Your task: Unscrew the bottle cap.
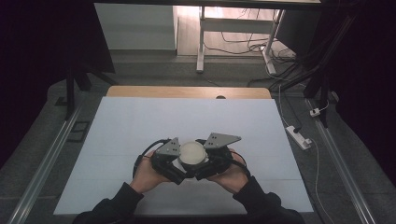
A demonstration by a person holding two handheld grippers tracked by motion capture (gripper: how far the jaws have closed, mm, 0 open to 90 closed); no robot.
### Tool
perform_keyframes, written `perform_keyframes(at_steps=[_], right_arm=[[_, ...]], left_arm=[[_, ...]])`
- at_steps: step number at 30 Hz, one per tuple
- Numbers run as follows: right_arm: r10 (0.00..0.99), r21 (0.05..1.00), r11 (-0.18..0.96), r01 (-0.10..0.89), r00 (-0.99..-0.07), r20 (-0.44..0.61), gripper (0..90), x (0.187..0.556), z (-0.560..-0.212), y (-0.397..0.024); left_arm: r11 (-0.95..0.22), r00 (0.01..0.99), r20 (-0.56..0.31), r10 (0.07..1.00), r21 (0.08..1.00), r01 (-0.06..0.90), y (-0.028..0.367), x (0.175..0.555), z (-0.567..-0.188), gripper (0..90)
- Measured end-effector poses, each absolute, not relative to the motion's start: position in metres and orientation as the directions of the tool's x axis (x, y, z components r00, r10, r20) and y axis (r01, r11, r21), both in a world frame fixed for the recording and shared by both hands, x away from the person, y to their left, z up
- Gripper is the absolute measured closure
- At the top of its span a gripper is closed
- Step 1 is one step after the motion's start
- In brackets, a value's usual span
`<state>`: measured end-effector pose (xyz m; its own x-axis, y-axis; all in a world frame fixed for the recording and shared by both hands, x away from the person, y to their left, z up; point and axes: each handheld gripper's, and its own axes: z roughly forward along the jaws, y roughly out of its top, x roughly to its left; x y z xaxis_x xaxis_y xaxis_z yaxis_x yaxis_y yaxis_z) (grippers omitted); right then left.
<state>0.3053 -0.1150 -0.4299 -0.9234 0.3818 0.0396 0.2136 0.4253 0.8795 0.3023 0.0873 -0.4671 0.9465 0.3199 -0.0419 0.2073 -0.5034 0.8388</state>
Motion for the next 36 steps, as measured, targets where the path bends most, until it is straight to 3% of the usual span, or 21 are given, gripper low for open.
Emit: perform_keyframes(at_steps=[12, 16, 22, 30, 36], right_arm=[[0.082, 0.881, 0.463, 0.1, -0.994, 0.07, 6.8, 0.316, -0.427, -0.128], [0.047, 0.88, 0.468, 0.084, -0.996, 0.07, 6.7, 0.316, -0.427, -0.13], [0.124, 0.885, 0.45, 0.12, -0.99, 0.072, 0.5, 0.314, -0.423, -0.13], [0.309, 0.888, 0.426, 0.173, -0.95, 0.037, 0.2, 0.307, -0.421, -0.123], [0.399, 0.876, 0.43, 0.219, -0.916, 0.033, 1.5, 0.304, -0.426, -0.114]], left_arm=[[-0.527, 0.987, -0.047, 0.156, 0.841, 0.124, 0.086, 0.299, -0.465, 7.5], [-0.535, 0.988, -0.035, 0.148, 0.837, 0.11, 0.084, 0.297, -0.465, 7.4], [-0.516, 0.976, -0.033, 0.216, 0.845, 0.143, 0.087, 0.298, -0.464, 7.4], [-0.491, 0.938, -0.043, 0.344, 0.844, 0.218, 0.09, 0.302, -0.465, 7.4], [-0.506, 0.928, -0.023, 0.371, 0.833, 0.223, 0.087, 0.3, -0.464, 7.4]])
